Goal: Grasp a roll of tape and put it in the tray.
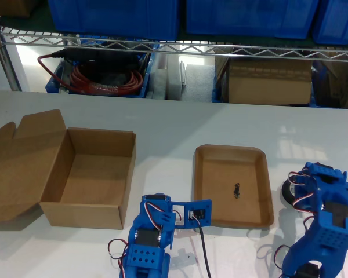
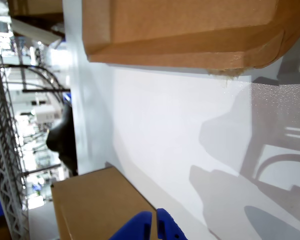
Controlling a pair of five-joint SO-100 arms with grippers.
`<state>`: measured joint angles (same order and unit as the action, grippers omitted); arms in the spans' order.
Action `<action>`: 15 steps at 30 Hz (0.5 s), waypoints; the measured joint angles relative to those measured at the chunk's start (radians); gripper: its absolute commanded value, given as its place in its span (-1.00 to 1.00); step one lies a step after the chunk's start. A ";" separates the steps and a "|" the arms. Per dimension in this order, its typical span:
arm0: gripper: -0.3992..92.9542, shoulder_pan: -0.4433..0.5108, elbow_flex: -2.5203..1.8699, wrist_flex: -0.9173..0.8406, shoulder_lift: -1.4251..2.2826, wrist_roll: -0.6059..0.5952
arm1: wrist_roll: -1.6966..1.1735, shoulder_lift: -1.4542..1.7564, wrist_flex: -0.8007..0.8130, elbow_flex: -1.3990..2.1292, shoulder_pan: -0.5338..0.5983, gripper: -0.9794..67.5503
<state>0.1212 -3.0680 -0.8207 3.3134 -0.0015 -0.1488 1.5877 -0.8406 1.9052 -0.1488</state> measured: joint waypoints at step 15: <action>-0.99 0.000 0.000 0.000 0.000 0.000 | 0.003 0.293 -0.037 -0.002 0.522 -0.97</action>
<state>0.1212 -3.0680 -0.8207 3.3134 -0.0015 -0.1457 1.8807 -0.8774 1.9037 0.3728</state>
